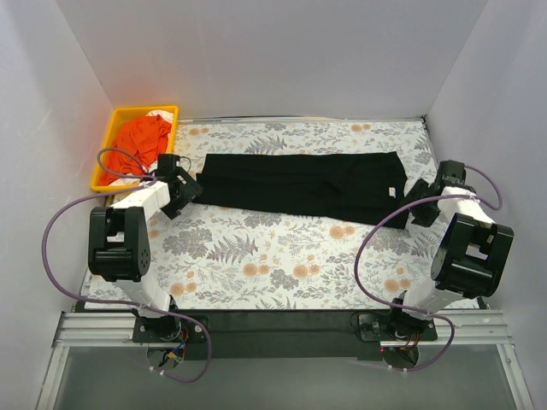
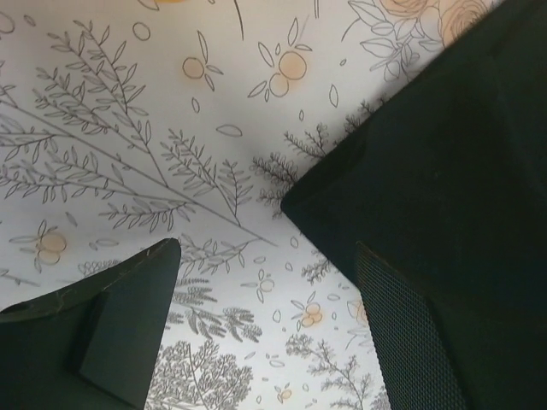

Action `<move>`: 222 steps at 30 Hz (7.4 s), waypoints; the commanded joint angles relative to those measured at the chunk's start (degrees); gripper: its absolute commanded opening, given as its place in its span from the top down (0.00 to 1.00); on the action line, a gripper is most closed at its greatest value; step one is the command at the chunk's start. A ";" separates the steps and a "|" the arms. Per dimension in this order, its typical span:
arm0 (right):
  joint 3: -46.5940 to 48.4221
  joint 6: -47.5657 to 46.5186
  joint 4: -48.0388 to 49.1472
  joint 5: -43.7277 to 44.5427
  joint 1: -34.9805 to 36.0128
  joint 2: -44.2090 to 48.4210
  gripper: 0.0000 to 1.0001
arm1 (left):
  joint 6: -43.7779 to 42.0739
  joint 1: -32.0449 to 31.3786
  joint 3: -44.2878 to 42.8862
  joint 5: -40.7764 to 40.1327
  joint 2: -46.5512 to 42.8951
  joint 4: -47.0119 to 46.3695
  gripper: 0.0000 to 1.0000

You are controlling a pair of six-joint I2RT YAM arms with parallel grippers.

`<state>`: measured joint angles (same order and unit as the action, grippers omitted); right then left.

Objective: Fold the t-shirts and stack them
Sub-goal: Fold the tshirt

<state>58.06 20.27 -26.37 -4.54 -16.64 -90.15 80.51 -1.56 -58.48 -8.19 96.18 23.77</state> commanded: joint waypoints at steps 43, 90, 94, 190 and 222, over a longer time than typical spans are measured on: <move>-13.52 5.22 17.86 -0.23 -5.24 -0.73 0.99 | -1.75 0.68 -3.13 -0.23 9.64 -0.76 1.00; -5.86 14.79 21.08 -12.70 20.07 2.44 0.38 | -1.76 -9.42 9.87 5.99 -24.72 9.36 0.39; -6.65 18.13 23.82 -11.90 20.77 -1.33 0.37 | -2.02 -9.51 9.96 5.99 -25.60 9.45 0.39; -15.98 14.45 16.53 -1.09 16.03 2.18 0.50 | -9.87 -18.30 -6.83 5.38 7.53 1.28 0.37; 0.22 11.88 20.11 -6.62 28.76 -5.74 0.50 | -4.30 -22.78 3.81 1.86 -8.91 6.21 0.63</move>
<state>62.87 25.43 -13.04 -9.10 11.27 -96.75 81.47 -24.80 -56.47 -0.71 86.61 29.98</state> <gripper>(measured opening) 0.500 0.403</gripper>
